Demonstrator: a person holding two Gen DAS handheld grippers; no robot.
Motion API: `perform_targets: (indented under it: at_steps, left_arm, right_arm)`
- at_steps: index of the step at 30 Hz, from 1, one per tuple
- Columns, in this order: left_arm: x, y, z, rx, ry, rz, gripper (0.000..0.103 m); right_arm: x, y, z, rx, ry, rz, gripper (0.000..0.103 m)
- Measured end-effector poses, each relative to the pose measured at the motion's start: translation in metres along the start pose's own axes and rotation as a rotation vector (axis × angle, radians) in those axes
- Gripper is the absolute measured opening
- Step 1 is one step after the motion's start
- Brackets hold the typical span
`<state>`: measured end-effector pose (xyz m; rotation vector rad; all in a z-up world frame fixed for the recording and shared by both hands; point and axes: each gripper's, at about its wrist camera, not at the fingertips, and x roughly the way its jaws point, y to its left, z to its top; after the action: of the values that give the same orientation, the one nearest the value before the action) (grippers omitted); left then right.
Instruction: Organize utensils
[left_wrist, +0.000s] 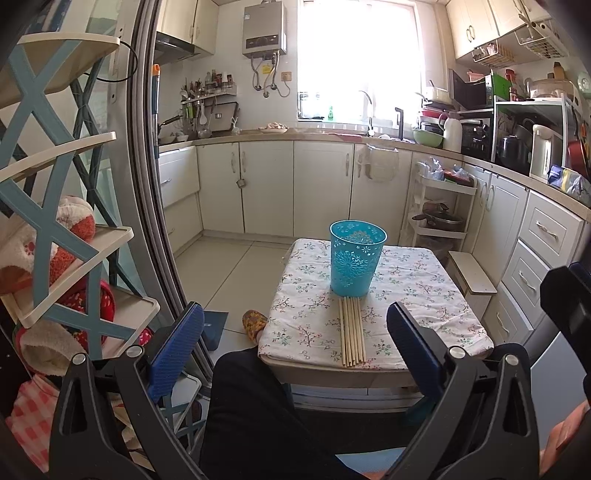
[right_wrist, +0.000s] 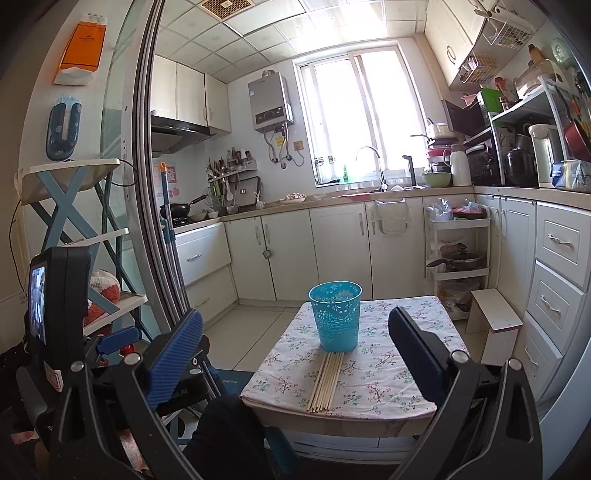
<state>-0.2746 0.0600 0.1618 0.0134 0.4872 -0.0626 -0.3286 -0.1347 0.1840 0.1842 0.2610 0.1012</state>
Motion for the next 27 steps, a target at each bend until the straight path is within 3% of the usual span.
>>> perform_targets:
  at_steps: [27]
  left_arm:
    - [-0.0005, -0.0029, -0.0018, 0.005, 0.003, 0.0, 0.095]
  right_arm:
    - [-0.0045, 0.0027, -0.0027, 0.037, -0.055, 0.02, 0.097]
